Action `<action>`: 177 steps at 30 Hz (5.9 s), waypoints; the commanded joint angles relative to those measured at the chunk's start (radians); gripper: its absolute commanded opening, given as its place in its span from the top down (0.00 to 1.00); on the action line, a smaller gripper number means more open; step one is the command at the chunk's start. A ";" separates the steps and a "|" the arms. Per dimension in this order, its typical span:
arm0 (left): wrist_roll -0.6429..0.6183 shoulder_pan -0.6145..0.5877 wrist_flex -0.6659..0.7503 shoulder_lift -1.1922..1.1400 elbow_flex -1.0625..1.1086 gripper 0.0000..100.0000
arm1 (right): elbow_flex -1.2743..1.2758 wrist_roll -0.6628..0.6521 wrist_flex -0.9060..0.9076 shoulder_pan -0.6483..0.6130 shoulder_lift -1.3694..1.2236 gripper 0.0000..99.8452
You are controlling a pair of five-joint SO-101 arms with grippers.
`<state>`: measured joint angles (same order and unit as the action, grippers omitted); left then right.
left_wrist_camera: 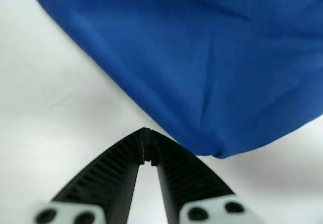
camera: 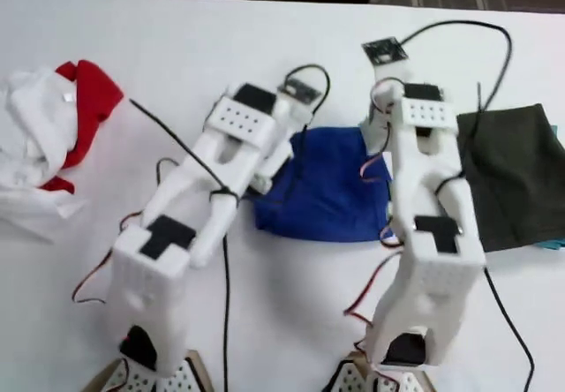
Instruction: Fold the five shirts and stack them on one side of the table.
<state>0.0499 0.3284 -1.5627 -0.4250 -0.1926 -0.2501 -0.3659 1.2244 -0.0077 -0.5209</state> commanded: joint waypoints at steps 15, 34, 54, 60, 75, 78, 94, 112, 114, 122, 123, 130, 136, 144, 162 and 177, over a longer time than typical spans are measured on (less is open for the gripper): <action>0.044 0.018 0.358 0.265 0.496 0.97 | -0.358 0.026 0.105 -0.018 -0.303 0.98; 0.041 0.169 0.265 0.256 0.265 0.97 | -0.453 0.020 0.179 -0.007 -0.311 0.98; 0.101 0.115 0.347 0.267 0.394 0.97 | -0.494 0.018 0.157 0.004 -0.357 0.98; 0.164 0.064 0.124 0.281 0.085 0.97 | -0.672 0.000 0.306 0.028 -0.266 0.95; 0.164 -0.388 -0.101 0.562 -0.131 0.97 | -0.904 -0.183 0.361 -0.203 -0.351 0.69; 0.170 -0.482 -0.143 0.618 -0.130 0.97 | -0.904 -0.308 0.334 -0.234 -0.424 0.69; 0.167 -0.672 -0.216 0.750 -0.128 0.97 | -0.904 -1.022 0.437 -0.206 -0.591 0.69; 0.172 -0.667 -0.147 0.775 0.097 0.97 | -1.022 -0.937 0.357 -0.312 -0.605 0.68; 0.172 -0.671 -0.150 0.775 0.094 0.97 | -1.065 -0.905 0.355 -0.311 -0.608 0.68; 0.173 -0.672 -0.144 0.775 0.097 0.97 | -1.125 -0.901 0.444 -0.309 -0.639 0.68; 0.173 -0.672 -0.144 0.775 0.097 0.97 | -1.117 -0.898 0.458 -0.308 -0.647 0.68; 0.173 -0.672 -0.150 0.775 0.101 0.97 | -1.111 -0.862 0.479 -0.289 -0.628 0.68; 0.169 -0.672 -0.150 0.775 0.101 0.97 | -1.111 -0.818 0.481 -0.288 -0.539 0.65; 0.170 -0.672 -0.152 0.776 0.101 0.97 | -1.011 -0.802 0.487 -0.291 -0.506 0.65; 0.169 -0.672 -0.152 0.776 0.101 0.97 | -0.829 -0.858 0.392 -0.288 -0.567 0.65; 0.166 -0.667 -0.152 0.769 0.104 0.97 | -0.819 -0.852 0.467 -0.292 -0.621 0.65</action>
<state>0.2156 -0.3345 -1.7192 0.3130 -0.0882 -1.0863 -1.2144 1.6556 -0.3053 -1.1239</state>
